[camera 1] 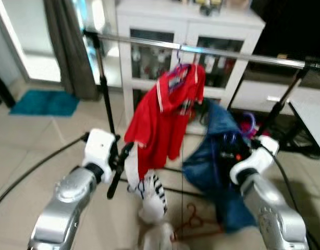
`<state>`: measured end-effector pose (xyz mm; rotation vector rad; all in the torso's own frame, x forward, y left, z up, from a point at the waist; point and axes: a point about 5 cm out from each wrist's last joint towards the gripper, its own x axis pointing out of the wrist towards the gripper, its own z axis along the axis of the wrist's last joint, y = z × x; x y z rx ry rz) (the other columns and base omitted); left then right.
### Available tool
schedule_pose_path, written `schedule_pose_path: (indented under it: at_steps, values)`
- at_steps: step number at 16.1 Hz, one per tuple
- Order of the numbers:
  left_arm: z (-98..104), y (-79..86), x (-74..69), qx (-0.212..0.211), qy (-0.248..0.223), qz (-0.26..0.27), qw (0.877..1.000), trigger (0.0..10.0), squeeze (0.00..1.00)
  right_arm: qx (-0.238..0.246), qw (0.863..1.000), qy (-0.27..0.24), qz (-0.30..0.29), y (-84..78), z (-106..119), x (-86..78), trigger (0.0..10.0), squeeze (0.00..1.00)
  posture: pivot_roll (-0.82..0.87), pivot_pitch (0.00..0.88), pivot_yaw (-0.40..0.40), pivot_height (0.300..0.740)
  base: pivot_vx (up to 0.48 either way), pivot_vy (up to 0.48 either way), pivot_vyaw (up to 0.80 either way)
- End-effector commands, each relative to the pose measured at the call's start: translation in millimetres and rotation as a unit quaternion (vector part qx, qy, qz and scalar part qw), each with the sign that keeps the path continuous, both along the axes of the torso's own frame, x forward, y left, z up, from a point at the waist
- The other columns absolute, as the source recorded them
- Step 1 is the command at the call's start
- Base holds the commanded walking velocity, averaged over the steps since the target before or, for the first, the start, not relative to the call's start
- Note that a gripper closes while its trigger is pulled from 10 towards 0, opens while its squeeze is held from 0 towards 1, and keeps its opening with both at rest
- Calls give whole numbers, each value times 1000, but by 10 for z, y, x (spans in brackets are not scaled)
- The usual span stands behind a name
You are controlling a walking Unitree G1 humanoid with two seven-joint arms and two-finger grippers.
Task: Hang hanger
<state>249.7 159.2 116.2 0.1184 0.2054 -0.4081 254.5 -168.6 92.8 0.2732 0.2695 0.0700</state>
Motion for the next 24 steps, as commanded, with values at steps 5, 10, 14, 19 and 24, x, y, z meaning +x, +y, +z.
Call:
schedule_pose_path:
  at_steps: [5,10,14,19,24]
  values:
    - [0,-104,-27,2,-1,-30,1000,10000,0,-20,999,-14,-20,-146,72,21,10000,0,14,0,-49,740,376,0,0]
    - [-22,-147,-94,35,-1,-80,996,10000,0,-32,999,-34,-16,-122,195,86,10000,0,16,0,-51,740,128,0,0]
    - [17,-194,-105,36,-11,-105,994,10000,0,-53,997,-56,-33,-165,349,199,10000,0,14,0,-63,740,0,0,0]
    - [112,-178,-68,37,-22,-117,992,10000,0,-82,995,-45,-38,-173,520,757,10000,0,22,0,-58,740,0,0,0]
    - [293,-235,-81,24,-44,-158,986,10000,0,-98,993,-52,-36,-105,788,1322,10000,0,43,19,-58,740,0,0,0]
